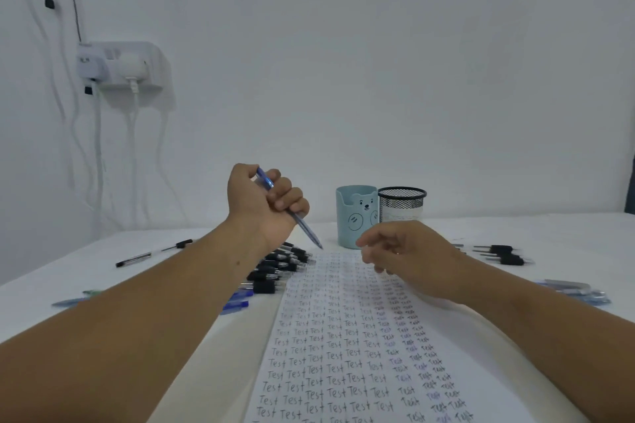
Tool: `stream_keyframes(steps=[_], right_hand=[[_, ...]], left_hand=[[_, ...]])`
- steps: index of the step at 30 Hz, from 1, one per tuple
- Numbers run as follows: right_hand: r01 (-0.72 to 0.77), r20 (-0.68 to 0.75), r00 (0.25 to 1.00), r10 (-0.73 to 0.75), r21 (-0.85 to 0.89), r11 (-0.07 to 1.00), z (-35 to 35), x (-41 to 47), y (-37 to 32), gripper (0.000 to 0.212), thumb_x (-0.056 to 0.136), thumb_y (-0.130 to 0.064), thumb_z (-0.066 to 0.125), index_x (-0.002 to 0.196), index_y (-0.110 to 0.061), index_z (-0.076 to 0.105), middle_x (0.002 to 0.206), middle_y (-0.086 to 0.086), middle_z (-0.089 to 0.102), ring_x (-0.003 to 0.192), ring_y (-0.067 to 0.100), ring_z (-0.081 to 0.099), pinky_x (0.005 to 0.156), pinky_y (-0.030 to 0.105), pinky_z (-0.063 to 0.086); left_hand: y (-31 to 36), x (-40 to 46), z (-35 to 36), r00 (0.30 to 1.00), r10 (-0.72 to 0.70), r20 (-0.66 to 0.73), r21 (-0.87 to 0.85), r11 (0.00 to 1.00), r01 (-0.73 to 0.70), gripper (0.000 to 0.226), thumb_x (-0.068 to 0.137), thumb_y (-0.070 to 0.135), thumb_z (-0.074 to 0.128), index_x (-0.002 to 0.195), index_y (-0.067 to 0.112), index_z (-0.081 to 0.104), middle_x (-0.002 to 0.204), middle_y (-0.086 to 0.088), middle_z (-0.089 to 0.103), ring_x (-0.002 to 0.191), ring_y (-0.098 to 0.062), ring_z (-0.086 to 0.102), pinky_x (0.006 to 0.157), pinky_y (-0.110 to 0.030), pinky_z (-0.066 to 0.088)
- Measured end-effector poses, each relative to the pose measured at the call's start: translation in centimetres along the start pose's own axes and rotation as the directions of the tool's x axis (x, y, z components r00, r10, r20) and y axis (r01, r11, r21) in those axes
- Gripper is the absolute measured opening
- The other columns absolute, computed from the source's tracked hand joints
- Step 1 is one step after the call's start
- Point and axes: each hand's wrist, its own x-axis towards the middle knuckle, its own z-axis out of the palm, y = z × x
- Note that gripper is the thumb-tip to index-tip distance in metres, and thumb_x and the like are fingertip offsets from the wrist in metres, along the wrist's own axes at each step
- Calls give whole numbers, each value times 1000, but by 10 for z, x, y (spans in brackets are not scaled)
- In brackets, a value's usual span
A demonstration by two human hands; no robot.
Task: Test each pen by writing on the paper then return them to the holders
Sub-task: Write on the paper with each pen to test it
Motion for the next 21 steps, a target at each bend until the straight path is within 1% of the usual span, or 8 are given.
stream_keyframes(steps=[6, 10, 12, 14, 15, 17, 19, 21], right_hand=[[219, -75, 969, -236, -185, 958, 8, -4, -11, 20, 82, -48, 76, 96, -34, 77, 62, -12, 51, 58, 3, 45, 57, 15, 37], [244, -51, 957, -284, -385, 890, 9, -2, -15, 11, 87, -36, 76, 83, -25, 79, 55, -8, 49, 57, 7, 46, 54, 18, 33], [221, 5, 968, -249, -482, 848, 4, -2, -18, 11, 86, -28, 75, 77, -23, 76, 54, -10, 52, 53, 7, 47, 53, 19, 37], [151, 31, 987, -159, -537, 830, -5, -1, -20, 17, 82, -21, 73, 67, -23, 67, 56, -10, 57, 49, 6, 48, 54, 25, 45], [100, 23, 994, -105, -537, 838, -10, 0, -22, 21, 81, -19, 73, 63, -23, 63, 54, -10, 57, 47, 5, 50, 54, 26, 47], [-10, 1, 1000, 12, -460, 888, -21, 3, -21, 19, 81, -14, 71, 64, -15, 64, 48, -10, 59, 42, 6, 57, 49, 22, 48], [-113, -5, 993, 117, -288, 951, -27, 6, -17, 13, 84, -9, 66, 71, -6, 66, 52, -3, 64, 41, 12, 58, 42, 21, 44], [-187, -34, 982, 185, -46, 981, -27, 9, -9, 14, 85, -3, 63, 70, -2, 63, 60, 11, 64, 45, 20, 56, 39, 23, 39]], left_hand=[[-40, -9, -5, 996, -94, 7, -130, 987, 94, 33, 92, 34, 40, 64, 16, 37, 56, 0, 25, 46, -16, 28, 57, -29, 29], [-49, -20, -2, 994, -94, 64, -89, 991, 100, 32, 95, 30, 39, 67, 13, 40, 60, -8, 44, 62, -27, 56, 76, -37, 49], [-50, -24, -4, 988, -92, 123, 54, 995, 86, 31, 99, 29, 38, 74, 12, 45, 73, -18, 64, 85, -38, 69, 97, -46, 52], [-51, -20, -12, 985, -82, 150, 336, 941, 27, 33, 105, 34, 37, 86, 11, 52, 96, -21, 73, 103, -37, 69, 109, -48, 46], [-52, -19, -18, 984, -65, 169, 522, 852, -33, 36, 107, 41, 36, 94, 13, 55, 105, -15, 74, 106, -31, 67, 111, -47, 44], [-52, -20, -28, 954, -86, 286, 865, 452, -218, 31, 104, 54, 40, 105, 29, 57, 112, 9, 71, 106, -16, 62, 105, -36, 46], [-49, -22, -38, 911, -187, 369, 928, 13, -373, 19, 98, 55, 53, 107, 39, 59, 114, 28, 60, 105, -2, 55, 91, -21, 44], [-46, -23, -42, 891, -296, 345, 889, -202, -411, 24, 92, 55, 63, 112, 43, 61, 119, 36, 48, 113, 6, 46, 94, -20, 35]])
